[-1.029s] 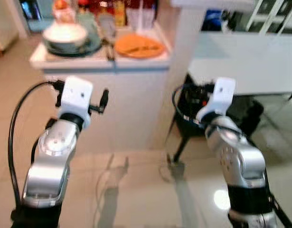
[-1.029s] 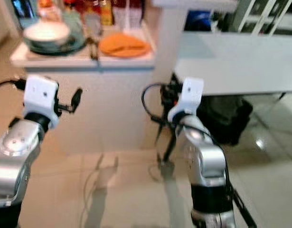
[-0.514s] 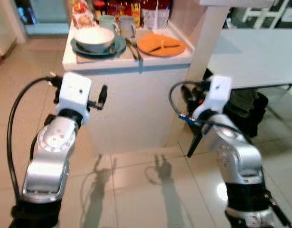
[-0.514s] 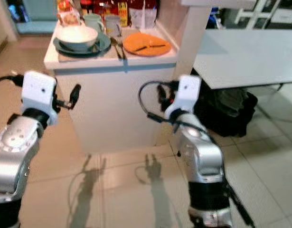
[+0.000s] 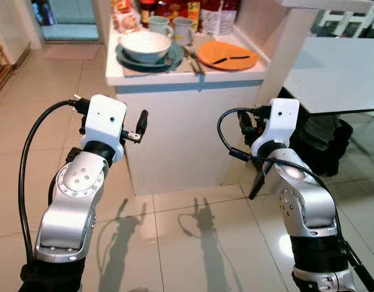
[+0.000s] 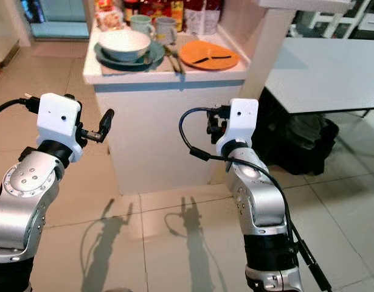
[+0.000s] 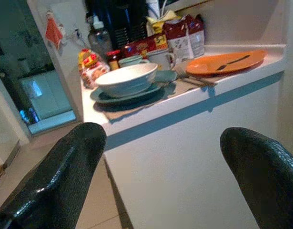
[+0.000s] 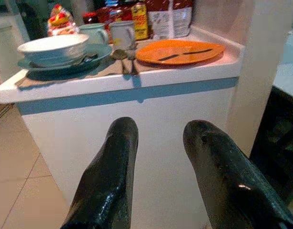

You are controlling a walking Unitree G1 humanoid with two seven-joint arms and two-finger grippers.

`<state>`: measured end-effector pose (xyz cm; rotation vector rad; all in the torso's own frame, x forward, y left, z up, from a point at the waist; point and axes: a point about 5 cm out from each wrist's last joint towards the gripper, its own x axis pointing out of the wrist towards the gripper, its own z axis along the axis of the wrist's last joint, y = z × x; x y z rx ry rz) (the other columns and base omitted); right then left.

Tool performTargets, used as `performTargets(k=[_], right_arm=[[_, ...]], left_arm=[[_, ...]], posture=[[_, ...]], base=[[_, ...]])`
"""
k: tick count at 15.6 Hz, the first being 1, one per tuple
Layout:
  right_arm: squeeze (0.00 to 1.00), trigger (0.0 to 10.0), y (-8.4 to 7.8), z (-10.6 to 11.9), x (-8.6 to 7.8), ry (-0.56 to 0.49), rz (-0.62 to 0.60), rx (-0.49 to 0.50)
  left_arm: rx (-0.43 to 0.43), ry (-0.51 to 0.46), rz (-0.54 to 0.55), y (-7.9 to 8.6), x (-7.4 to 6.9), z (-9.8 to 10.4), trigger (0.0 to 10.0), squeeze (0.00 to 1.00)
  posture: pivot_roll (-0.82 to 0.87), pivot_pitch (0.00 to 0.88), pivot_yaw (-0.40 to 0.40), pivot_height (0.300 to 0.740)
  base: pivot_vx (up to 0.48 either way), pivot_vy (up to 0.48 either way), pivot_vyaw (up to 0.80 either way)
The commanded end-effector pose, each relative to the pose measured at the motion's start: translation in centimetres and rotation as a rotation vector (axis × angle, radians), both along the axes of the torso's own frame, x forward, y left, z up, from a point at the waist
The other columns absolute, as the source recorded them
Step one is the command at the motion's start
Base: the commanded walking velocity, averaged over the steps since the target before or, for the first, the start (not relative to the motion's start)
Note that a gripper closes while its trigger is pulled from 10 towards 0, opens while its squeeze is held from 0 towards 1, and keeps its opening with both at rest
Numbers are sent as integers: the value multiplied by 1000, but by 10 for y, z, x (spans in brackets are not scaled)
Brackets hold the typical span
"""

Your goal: Setting the table

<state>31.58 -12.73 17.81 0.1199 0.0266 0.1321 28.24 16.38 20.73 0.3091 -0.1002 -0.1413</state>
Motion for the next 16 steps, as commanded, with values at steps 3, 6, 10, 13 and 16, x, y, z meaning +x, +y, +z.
performTargets(k=[3, 6, 10, 13, 16], right_arm=[[0, 10000, -5, -1, 3, 13, -4, 64], [1000, 10000, -5, 0, 4, 10, 35, 85], [1000, 10000, -7, 4, 9, -16, 63, 38], [1000, 10000, -10, 9, 19, -13, 54, 59], [0, 10000, -12, 14, 26, -23, 62, 32]], left_arm=[[3, -19, -14, -5, 0, 4, 10000, 0], [-60, 13, -26, -5, 0, 1, 10000, 1000], [-46, 13, -16, -5, -2, -1, 10000, 1000], [-42, 3, -5, -3, -2, 1, 10000, 1000], [-34, -11, 4, -1, -1, 2, 10000, 1000]], posture=[[29, 0, -68, 740], [26, 0, -74, 740], [26, 0, -78, 740], [27, 0, -82, 740], [29, 0, -88, 740]], base=[[431, 0, 0], [480, 0, 0], [459, 0, 0], [429, 0, 0], [428, 0, 0]])
